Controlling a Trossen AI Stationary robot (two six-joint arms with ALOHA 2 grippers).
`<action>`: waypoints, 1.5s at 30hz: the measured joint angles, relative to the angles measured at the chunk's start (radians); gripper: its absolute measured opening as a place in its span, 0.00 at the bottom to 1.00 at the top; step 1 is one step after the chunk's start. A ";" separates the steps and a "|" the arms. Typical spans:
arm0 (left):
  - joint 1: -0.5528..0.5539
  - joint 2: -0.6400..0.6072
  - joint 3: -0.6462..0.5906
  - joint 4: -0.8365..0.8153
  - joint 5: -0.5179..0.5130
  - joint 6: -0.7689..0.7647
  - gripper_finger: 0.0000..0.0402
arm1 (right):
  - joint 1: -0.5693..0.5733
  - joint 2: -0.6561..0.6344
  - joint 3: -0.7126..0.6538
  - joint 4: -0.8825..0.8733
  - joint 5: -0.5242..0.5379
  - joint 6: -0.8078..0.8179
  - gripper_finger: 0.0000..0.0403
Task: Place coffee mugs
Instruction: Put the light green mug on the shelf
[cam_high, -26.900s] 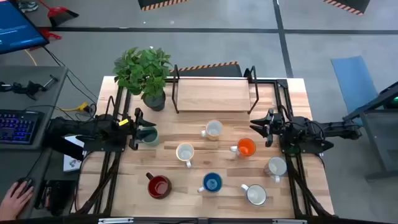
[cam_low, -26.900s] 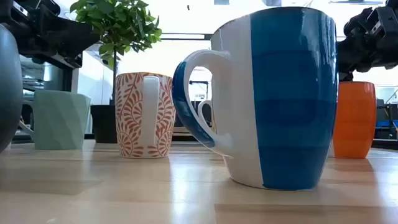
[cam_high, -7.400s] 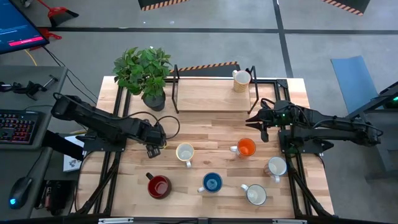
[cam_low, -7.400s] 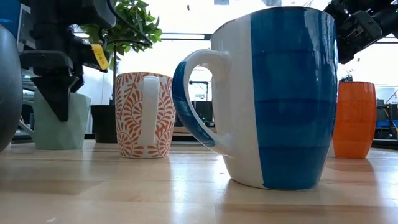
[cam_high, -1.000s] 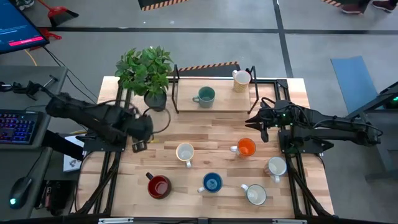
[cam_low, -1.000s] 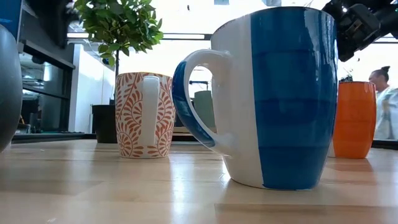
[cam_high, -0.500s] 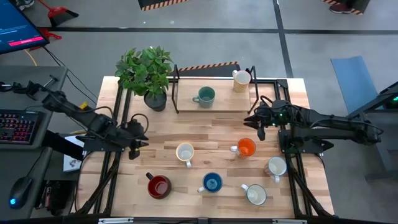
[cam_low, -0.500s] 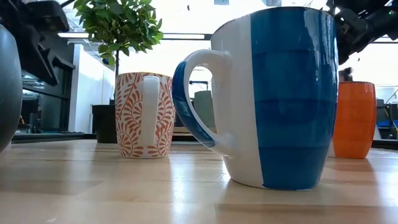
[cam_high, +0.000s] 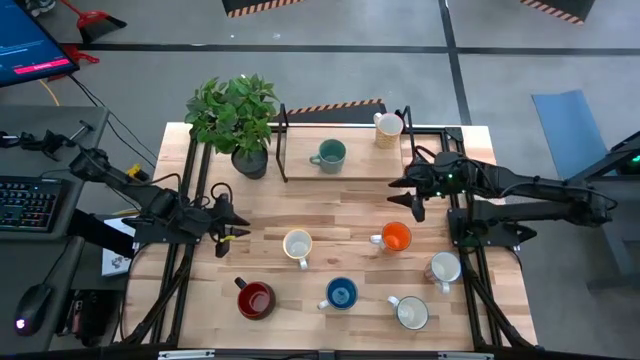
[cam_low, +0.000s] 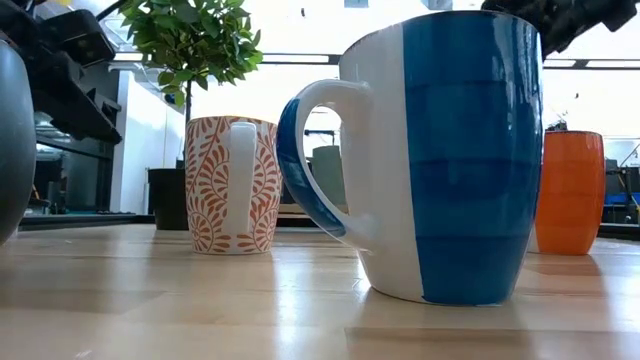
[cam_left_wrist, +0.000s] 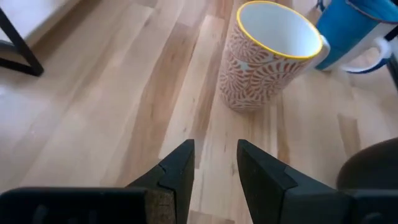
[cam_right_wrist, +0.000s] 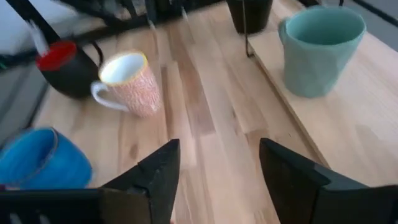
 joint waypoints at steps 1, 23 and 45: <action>0.000 0.000 0.000 0.001 -0.011 0.002 0.27 | 0.008 0.019 0.023 -0.020 0.022 -0.002 0.50; 0.000 0.000 0.000 0.064 -0.064 0.001 0.27 | -0.113 0.781 0.582 -0.194 0.122 -0.389 0.31; 0.000 0.000 0.000 0.064 -0.063 0.001 0.27 | -0.151 0.977 0.702 -0.195 0.239 -0.444 0.18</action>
